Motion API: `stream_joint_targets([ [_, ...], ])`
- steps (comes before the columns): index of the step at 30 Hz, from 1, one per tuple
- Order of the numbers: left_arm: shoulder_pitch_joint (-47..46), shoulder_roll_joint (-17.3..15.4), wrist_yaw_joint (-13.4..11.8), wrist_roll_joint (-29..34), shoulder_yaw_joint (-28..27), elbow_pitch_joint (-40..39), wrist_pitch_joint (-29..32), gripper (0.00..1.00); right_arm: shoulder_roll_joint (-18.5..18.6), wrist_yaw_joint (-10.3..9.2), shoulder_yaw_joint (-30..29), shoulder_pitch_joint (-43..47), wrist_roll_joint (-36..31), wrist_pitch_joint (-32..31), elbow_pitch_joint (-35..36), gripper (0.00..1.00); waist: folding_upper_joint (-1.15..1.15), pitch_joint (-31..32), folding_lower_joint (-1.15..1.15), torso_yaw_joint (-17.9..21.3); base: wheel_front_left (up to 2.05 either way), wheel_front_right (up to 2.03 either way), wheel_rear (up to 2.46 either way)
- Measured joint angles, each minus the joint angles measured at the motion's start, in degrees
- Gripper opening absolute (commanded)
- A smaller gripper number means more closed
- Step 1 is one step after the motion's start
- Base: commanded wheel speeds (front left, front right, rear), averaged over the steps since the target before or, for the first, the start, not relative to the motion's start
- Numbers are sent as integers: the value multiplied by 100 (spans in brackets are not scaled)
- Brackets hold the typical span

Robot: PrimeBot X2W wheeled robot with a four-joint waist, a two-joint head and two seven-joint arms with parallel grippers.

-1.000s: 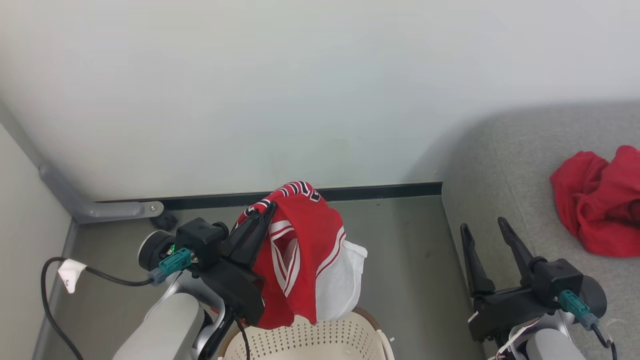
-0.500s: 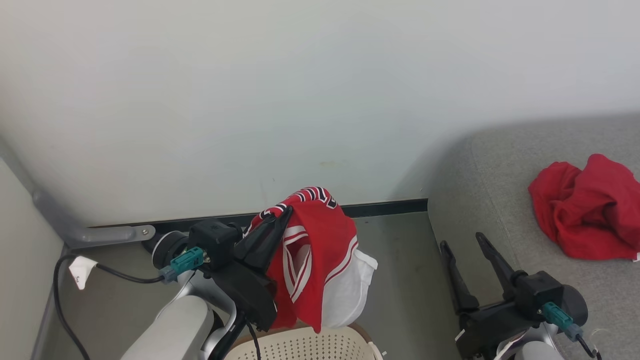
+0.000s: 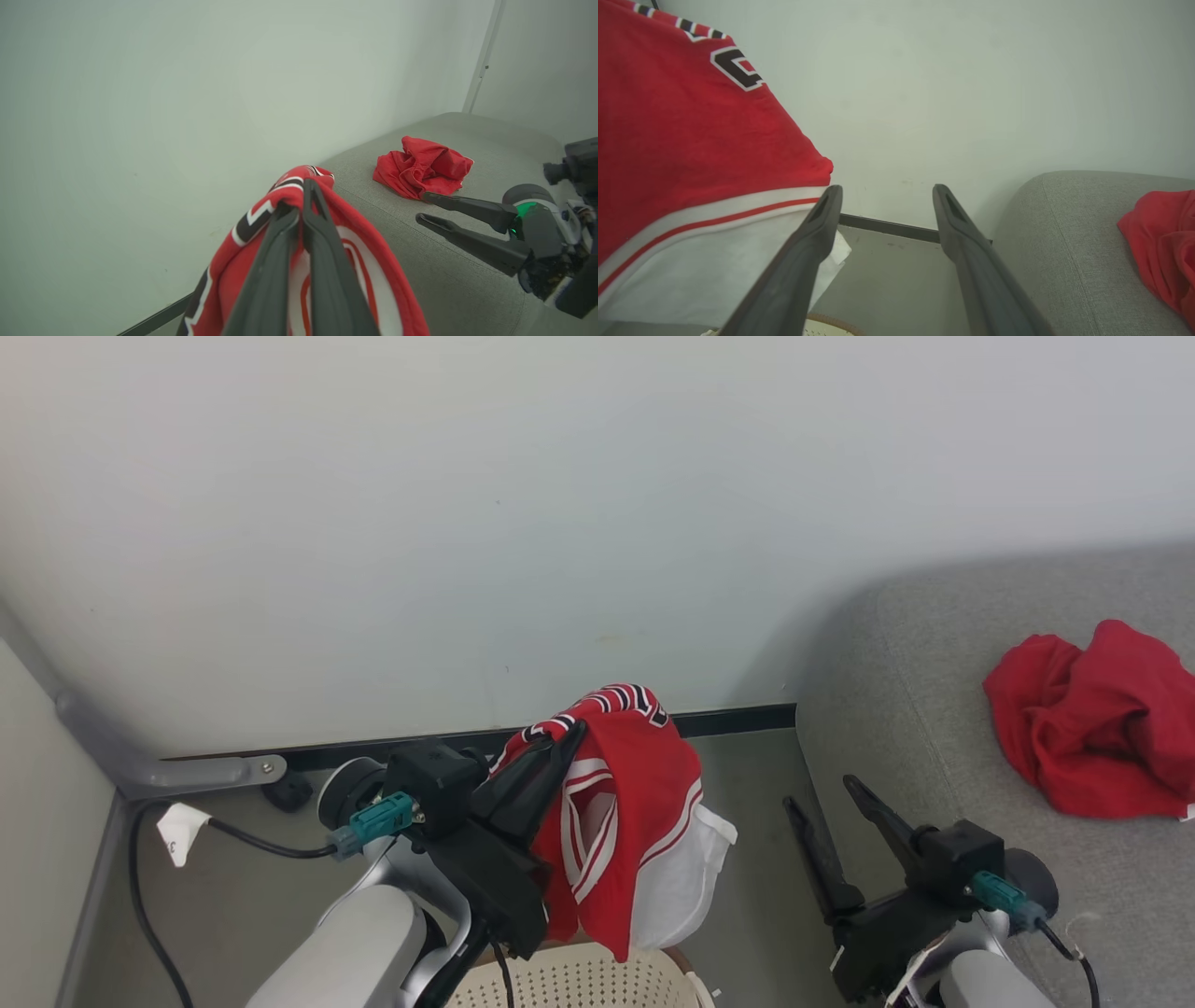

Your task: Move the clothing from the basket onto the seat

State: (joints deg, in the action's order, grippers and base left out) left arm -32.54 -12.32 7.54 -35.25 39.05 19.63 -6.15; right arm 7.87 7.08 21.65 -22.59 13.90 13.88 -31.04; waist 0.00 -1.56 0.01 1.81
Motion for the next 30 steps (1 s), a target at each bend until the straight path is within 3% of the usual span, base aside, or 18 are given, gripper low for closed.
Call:
stream_joint_targets([
  [4,-14,36,0,0,47,-80,55,0,36,1,181,-236,71,-62,-275,100,0,-11,0,-33,0,0,0],
  [12,-174,146,0,1,193,-307,176,0,358,1,1608,-756,746,-67,-479,100,0,-48,0,-221,0,0,0],
  [23,-226,96,0,1,215,-556,260,0,670,1,2889,-1230,1853,-34,-617,100,0,-86,0,-383,0,0,0],
  [30,-245,102,0,1,219,-622,302,0,794,1,3643,-1638,2046,-19,-731,100,0,-99,0,-423,0,0,0],
])
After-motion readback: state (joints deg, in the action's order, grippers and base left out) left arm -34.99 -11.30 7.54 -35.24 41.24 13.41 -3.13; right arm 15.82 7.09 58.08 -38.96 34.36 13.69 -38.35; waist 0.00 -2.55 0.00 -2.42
